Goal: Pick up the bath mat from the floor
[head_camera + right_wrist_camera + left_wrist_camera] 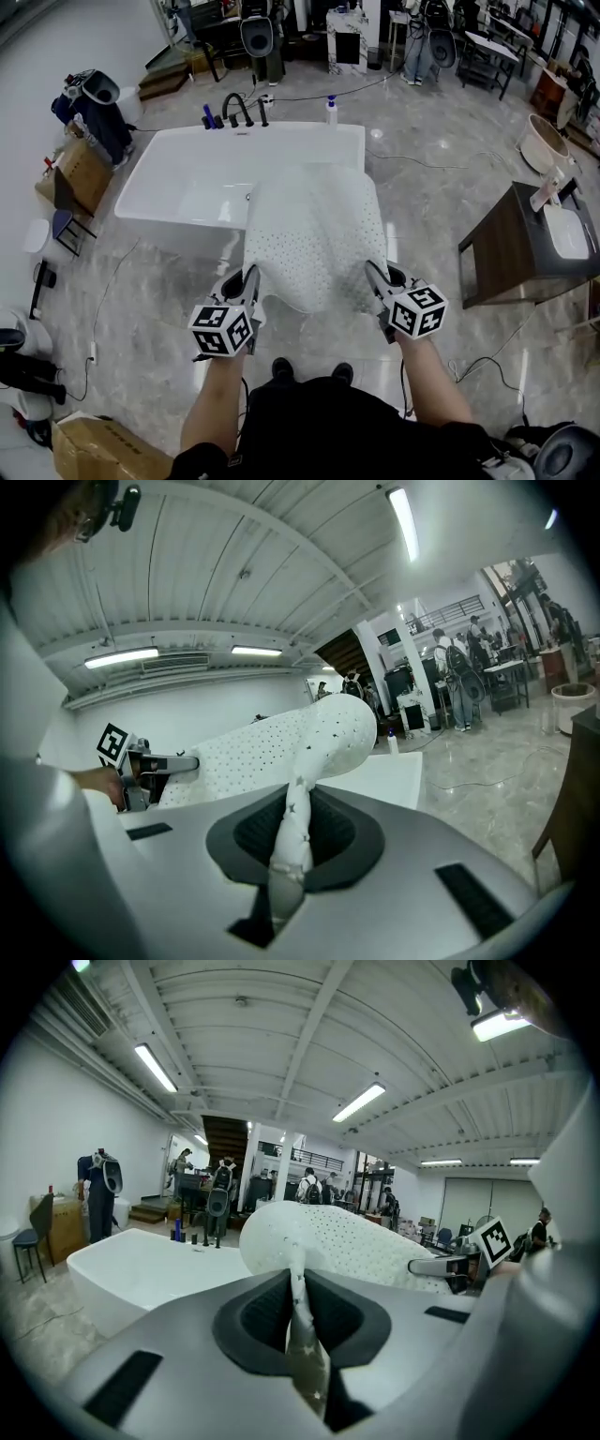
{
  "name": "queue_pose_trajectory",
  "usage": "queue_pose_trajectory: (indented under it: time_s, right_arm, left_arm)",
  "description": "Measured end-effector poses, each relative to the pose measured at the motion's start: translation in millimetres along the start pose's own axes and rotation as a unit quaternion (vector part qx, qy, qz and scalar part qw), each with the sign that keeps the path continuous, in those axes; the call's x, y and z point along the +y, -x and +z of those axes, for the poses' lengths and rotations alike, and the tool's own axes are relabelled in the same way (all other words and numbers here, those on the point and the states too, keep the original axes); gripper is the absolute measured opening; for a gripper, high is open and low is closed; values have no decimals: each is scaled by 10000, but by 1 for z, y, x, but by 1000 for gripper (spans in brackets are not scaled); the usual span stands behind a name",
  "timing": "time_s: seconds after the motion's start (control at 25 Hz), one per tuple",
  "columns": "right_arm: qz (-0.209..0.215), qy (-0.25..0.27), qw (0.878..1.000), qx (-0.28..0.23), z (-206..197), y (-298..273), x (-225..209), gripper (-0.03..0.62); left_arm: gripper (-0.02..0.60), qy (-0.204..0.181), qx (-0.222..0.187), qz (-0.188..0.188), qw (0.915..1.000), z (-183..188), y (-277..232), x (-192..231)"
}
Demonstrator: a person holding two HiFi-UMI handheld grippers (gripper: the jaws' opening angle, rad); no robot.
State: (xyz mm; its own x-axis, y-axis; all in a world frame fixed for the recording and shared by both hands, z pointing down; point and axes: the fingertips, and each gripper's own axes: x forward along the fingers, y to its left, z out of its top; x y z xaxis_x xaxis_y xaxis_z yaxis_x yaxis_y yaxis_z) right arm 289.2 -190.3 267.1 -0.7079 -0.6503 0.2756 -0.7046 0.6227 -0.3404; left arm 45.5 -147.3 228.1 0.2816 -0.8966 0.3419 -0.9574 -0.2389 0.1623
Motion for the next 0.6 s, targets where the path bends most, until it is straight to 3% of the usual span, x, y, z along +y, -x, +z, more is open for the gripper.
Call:
queue_pose_trajectory:
  time_s: [0.36,0.6]
  right_arm:
    - [-60,44,9990,-437,47,-5,8,40]
    - [-100,218,9979,-607,76,-11,27,38]
  left_arm:
    - [35,-523,-462,-240,9973,54,-2,5]
    - [35,-585,-753,-334,9949,78,8,21]
